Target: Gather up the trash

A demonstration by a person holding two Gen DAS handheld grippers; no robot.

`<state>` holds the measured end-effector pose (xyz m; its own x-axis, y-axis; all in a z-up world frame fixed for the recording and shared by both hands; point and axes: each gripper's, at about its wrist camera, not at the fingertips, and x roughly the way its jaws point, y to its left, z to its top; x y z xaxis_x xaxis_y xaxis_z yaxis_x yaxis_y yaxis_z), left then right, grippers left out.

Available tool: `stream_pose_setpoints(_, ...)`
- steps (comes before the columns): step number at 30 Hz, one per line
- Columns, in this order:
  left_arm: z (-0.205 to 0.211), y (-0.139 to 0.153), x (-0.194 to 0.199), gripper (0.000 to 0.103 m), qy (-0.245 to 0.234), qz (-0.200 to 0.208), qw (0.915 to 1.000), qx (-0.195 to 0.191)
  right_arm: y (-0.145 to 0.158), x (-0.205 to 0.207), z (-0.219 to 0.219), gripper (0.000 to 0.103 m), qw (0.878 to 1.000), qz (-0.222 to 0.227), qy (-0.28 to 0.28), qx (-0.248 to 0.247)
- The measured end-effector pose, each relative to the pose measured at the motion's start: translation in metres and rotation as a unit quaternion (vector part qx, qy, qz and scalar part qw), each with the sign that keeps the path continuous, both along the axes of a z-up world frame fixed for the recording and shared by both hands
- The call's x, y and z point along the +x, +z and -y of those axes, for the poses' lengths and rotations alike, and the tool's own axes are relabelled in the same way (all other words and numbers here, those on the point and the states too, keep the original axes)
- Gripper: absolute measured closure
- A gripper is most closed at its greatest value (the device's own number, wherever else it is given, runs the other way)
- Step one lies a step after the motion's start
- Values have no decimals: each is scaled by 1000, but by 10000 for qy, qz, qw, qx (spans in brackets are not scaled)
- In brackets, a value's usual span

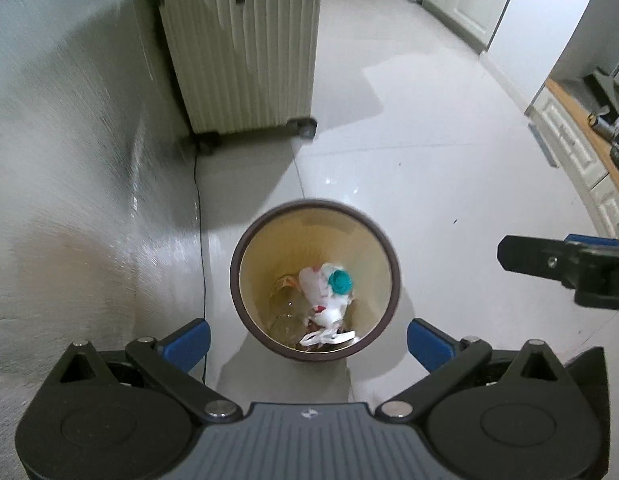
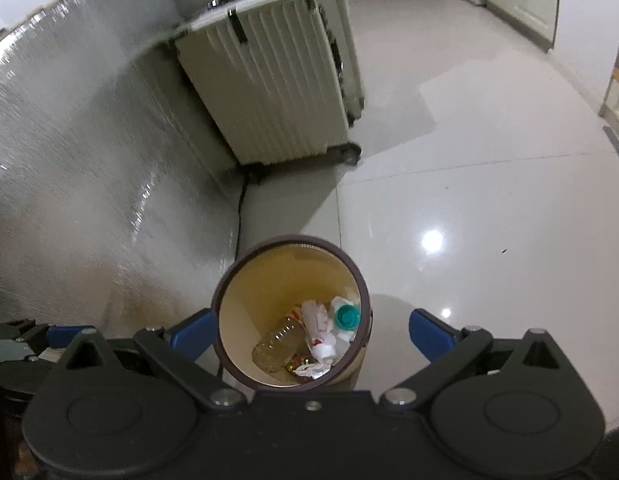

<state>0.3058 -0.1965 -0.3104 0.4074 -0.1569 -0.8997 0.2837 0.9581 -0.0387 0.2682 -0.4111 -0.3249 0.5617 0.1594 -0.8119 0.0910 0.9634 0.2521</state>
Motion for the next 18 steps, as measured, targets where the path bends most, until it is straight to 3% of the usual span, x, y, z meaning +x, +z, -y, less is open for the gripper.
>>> stream_pose_setpoints(18,-17,147,-123,0,187,1035,9943,-191,147,-112,-18,0,9940,942,-80,-557)
